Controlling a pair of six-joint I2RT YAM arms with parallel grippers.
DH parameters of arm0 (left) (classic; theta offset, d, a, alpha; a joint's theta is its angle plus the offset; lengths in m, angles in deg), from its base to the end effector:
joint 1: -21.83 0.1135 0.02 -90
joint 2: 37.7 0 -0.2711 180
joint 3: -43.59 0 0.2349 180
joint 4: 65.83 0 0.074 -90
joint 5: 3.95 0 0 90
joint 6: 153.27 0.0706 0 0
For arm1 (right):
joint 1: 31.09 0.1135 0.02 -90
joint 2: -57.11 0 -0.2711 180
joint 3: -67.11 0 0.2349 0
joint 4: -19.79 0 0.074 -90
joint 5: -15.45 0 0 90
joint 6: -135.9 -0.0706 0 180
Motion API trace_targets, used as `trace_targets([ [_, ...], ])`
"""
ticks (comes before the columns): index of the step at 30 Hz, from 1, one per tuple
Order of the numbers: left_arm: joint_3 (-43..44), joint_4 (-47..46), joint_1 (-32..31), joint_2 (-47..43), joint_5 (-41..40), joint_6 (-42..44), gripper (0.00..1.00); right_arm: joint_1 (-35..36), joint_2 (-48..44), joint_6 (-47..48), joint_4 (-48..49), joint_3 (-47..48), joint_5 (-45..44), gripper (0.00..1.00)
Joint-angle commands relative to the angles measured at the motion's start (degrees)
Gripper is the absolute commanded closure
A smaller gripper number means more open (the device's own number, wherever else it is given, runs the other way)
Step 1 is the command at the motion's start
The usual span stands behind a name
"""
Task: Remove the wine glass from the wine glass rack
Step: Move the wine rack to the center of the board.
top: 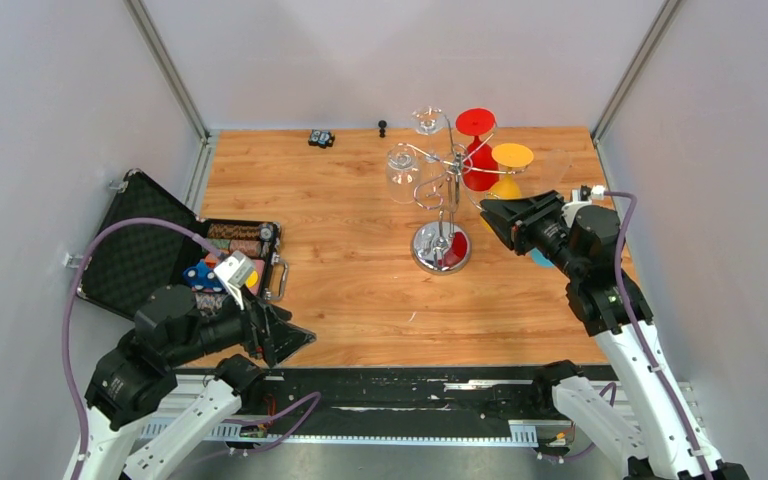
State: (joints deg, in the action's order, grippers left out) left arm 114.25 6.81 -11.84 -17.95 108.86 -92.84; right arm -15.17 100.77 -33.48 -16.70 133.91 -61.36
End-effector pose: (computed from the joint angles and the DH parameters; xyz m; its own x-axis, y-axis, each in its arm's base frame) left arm 0.0199 -0.0462 0.3359 -0.6681 -0.1015 -0.7371 0.5531 0.5949 -0.5833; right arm 0.1675 0.0645 0.3600 -0.5132 0.8487 -0.1275 0.1297 0.2236 0.9660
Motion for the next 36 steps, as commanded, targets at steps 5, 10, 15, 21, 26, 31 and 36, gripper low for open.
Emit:
trace_targets([
  [5, 0.4, -5.4, 0.1, 4.2, 0.9, 0.4, 0.00, 0.0, -0.7, 4.2, -3.2, 1.0, 0.3, 0.66],
  [10, 1.9, -6.7, 0.1, 7.3, 0.1, 1.0, 0.00, 0.0, -0.3, 6.4, -4.1, 2.0, 0.8, 0.59],
  [15, 3.8, -9.4, 0.0, 10.2, -1.0, 0.2, 0.00, 0.0, -0.7, 12.2, -5.9, 3.5, 1.6, 0.56],
  [21, 6.0, -12.0, 0.1, 15.4, -2.9, -0.8, 0.00, 0.0, -0.9, 20.6, -9.7, 6.8, 1.7, 0.53],
  [26, 8.3, -15.1, 0.1, 19.6, -4.6, -2.2, 0.00, 0.1, -1.0, 28.2, -12.6, 9.1, 1.5, 0.51],
  [31, 11.6, -16.9, 0.0, 25.5, -5.8, -2.5, 0.00, 0.0, -1.2, 34.9, -15.3, 11.5, -0.3, 0.49],
  [36, 15.6, -20.1, 0.1, 30.1, -6.2, -3.4, 0.00, 0.1, -1.7, 39.5, -17.0, 13.9, -2.2, 0.48],
])
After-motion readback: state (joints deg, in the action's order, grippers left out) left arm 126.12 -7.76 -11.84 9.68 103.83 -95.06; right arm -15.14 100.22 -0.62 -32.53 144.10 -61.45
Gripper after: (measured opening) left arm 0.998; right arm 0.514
